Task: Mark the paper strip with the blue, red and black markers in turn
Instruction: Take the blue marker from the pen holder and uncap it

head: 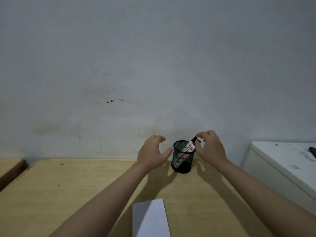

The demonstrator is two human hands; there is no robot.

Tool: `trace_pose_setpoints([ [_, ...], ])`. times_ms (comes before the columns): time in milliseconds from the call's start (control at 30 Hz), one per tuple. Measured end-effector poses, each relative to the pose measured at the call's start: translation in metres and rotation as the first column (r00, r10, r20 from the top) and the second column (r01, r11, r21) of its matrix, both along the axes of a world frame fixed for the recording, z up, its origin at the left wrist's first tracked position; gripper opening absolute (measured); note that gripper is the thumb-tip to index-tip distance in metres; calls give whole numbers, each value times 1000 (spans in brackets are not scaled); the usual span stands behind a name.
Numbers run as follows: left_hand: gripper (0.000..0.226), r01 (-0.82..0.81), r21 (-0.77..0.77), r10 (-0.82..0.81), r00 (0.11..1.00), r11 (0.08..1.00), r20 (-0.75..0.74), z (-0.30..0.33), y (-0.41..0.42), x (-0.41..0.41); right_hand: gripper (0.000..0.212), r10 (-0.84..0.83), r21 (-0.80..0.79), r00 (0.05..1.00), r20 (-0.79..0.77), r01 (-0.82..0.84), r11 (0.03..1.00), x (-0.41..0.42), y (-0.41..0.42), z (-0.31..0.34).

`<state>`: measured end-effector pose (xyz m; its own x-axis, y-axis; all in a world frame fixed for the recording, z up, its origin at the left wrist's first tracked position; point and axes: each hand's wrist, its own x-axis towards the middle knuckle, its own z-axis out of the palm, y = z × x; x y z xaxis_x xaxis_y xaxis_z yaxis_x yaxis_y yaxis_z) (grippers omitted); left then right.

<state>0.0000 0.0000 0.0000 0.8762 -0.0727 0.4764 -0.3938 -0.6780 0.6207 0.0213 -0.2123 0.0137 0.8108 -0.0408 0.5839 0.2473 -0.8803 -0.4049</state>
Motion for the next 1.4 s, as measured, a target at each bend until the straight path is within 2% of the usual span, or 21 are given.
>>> trace_pose_setpoints([
  [200, 40, 4, -8, -4, 1000, 1000, -5, -12, -26, 21, 22, 18, 63, 999, -52, -14, 998, 10, -7, -16],
  [333, 31, 16, -9, -16, 1000, 1000, 19, -20, -41, 30, 14, 45, 93, 999, -14, -43, 995, 17, -11, -20],
  [467, 23, 10, 20, -9, 999, 1000, -48, -26, -48, 35, 5, 76, 162, 997, 29, -80, 984, 20, -12, -18],
  [700, 26, 2, 70, 6, 993, 998, -115, -18, -51, 33, 11, 113, 324, 986, 124, -148, 934, 15, -10, 4],
  [800, 26, 33, -58, -39, 992, 998, -119, -9, -53, 19, 11, 142, 223, 946, 291, -212, 952, -4, -13, 26],
  [867, 19, 68, -263, -105, 986, 962, -126, 4, -56, 0, 10, 182, 111, 888, 423, -250, 962, -23, -16, 39],
  [900, 17, 97, -401, -172, 973, 911, -155, 12, -57, -11, 9, 193, 70, 854, 483, -258, 964, -34, -16, 43],
  [967, 18, 124, -662, -370, 896, 740, -245, 29, -60, -34, 6, 206, 25, 793, 574, -268, 963, -58, -14, 47],
  [1033, 20, 99, -784, -510, 808, 613, -296, 41, -62, -51, 5, 237, -13, 748, 620, -292, 956, -84, -7, 43],
  [1100, 17, 71, -843, -559, 777, 533, -288, 49, -61, -65, 4, 296, -68, 721, 626, -328, 942, -109, 1, 35],
  [1167, 12, 32, -870, -522, 811, 492, -265, 55, -59, -78, 2, 366, -121, 712, 599, -372, 920, -130, 6, 25],
  [1233, 7, 19, -864, -454, 856, 503, -245, 58, -54, -91, 3, 426, -151, 718, 551, -417, 896, -148, 11, 17],
  [1300, 12, 57, -842, -397, 897, 537, -193, 60, -46, -103, 9, 452, -123, 726, 518, -459, 880, -163, 15, 14],
  [1400, 18, 127, -768, -331, 936, 628, -116, 62, -35, -119, 24, 375, 46, 768, 519, -464, 885, -174, 19, 12],
])
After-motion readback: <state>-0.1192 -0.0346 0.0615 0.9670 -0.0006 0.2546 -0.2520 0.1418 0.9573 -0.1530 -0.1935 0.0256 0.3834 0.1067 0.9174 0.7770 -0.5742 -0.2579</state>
